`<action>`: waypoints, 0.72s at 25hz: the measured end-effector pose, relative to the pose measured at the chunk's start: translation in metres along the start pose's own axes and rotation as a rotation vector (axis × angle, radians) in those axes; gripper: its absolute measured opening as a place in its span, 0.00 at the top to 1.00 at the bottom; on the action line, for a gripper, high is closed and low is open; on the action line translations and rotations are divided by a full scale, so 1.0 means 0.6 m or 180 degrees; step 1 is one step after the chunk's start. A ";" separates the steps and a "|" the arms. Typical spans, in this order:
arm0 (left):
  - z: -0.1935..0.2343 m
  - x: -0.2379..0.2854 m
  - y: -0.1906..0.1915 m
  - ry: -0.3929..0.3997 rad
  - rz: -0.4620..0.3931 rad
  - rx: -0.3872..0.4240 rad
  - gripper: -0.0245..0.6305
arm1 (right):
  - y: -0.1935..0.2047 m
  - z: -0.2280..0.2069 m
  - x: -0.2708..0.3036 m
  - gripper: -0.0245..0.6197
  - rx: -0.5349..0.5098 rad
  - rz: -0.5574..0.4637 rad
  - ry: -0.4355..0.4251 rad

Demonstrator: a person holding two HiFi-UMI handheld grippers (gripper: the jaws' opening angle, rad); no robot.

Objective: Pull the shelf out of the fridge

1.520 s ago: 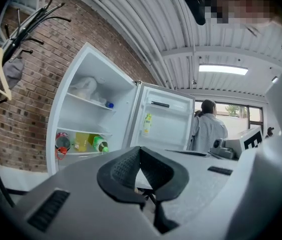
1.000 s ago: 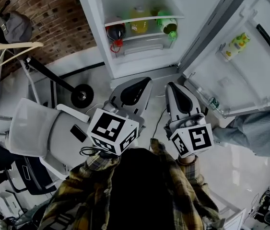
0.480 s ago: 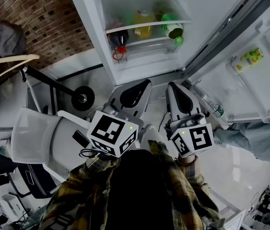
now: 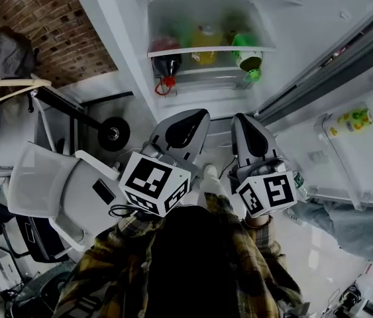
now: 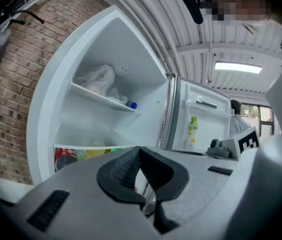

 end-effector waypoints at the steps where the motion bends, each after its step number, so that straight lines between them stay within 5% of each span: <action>1: 0.001 0.010 -0.006 -0.0041 -0.0020 -0.0008 0.96 | -0.006 -0.011 0.006 0.93 -0.0020 -0.0004 -0.0040; 18: 0.003 0.108 -0.045 -0.0917 -0.0218 -0.0338 0.96 | -0.053 -0.134 0.069 0.93 -0.0262 0.0122 -0.0912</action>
Point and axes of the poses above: the fingertips, and each gripper's own axes: x forward along the fingers, z to its left, y out of its underside, the point moved 4 cm from there along -x, backward along the fingers, and after that the axes turned 10 degrees about z, right-handed, at the moved point
